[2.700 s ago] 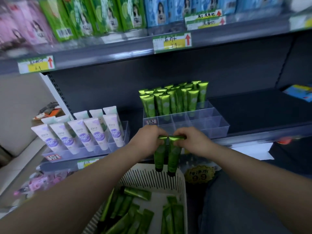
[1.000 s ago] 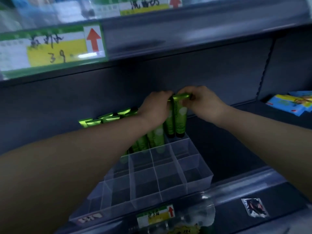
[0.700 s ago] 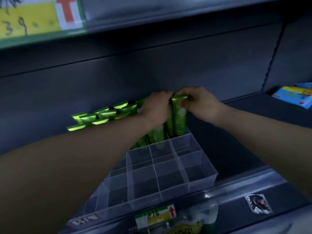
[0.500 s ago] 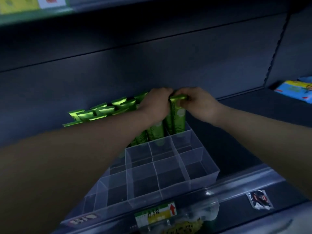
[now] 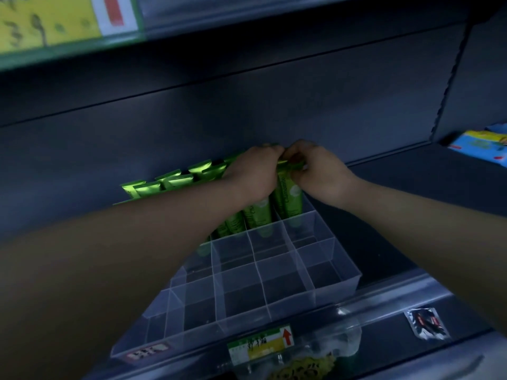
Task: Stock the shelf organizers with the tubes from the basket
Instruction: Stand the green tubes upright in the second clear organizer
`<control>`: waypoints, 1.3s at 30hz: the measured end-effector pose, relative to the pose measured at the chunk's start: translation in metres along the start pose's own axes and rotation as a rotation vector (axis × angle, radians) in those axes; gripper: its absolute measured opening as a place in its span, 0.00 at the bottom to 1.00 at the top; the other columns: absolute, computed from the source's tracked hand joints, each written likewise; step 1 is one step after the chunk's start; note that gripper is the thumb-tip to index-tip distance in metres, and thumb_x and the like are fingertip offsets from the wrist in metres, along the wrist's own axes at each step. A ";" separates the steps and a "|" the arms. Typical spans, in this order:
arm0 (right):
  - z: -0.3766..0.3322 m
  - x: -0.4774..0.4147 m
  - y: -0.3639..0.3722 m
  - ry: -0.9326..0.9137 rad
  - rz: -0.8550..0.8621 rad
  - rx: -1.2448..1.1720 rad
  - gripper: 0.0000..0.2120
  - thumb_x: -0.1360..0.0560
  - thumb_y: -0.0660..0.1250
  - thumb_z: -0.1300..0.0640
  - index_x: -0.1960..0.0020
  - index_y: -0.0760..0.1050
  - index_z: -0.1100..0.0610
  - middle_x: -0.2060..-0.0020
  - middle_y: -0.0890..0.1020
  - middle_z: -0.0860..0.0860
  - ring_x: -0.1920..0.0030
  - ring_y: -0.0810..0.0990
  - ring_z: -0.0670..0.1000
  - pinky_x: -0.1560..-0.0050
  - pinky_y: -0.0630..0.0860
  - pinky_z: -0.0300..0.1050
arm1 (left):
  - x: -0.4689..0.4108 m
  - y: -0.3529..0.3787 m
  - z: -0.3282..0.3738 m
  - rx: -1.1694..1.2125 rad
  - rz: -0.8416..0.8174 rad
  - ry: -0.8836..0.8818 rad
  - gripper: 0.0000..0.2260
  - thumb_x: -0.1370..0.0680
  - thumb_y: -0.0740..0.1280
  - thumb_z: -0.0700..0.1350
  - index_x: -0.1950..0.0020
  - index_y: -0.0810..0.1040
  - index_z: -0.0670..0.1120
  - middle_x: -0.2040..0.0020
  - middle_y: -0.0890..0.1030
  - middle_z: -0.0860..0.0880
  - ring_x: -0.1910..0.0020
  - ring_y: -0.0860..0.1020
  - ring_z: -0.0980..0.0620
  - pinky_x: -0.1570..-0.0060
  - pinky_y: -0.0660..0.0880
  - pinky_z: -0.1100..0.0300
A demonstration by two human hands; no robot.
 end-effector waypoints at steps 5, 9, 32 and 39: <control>-0.013 0.008 -0.007 -0.020 0.042 0.058 0.17 0.26 0.63 0.66 0.38 0.71 0.61 0.42 0.73 0.59 0.40 0.71 0.53 0.50 0.61 0.28 | 0.010 -0.009 0.000 0.014 0.006 0.007 0.15 0.24 0.58 0.36 0.38 0.72 0.43 0.43 0.76 0.41 0.45 0.75 0.43 0.48 0.70 0.56; -0.021 0.019 0.000 0.017 -0.019 0.168 0.27 0.27 0.65 0.56 0.30 0.63 0.55 0.34 0.67 0.55 0.34 0.67 0.55 0.33 0.65 0.46 | 0.027 -0.017 0.000 -0.073 0.000 0.011 0.19 0.22 0.58 0.42 0.31 0.66 0.46 0.36 0.72 0.42 0.40 0.73 0.42 0.42 0.71 0.53; -0.134 0.111 0.077 -0.051 -0.276 0.370 0.41 0.28 0.65 0.43 0.24 0.43 0.45 0.24 0.41 0.48 0.25 0.40 0.52 0.27 0.45 0.55 | 0.192 -0.060 -0.035 -0.317 -0.170 -0.138 0.38 0.27 0.61 0.61 0.24 0.47 0.50 0.23 0.49 0.47 0.24 0.44 0.46 0.27 0.40 0.44; -0.168 0.142 0.114 -0.094 -0.341 0.345 0.43 0.29 0.66 0.43 0.24 0.41 0.45 0.24 0.40 0.48 0.25 0.39 0.52 0.27 0.44 0.54 | 0.253 -0.068 -0.054 -0.271 -0.171 -0.223 0.37 0.26 0.59 0.60 0.24 0.45 0.49 0.23 0.47 0.47 0.24 0.41 0.47 0.27 0.40 0.43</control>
Point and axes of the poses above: each hand's wrist, its own x-axis away from the middle knuckle, its own y-axis out of the palm, z = x × y, the point moved 10 cm from there along -x, towards the middle knuckle
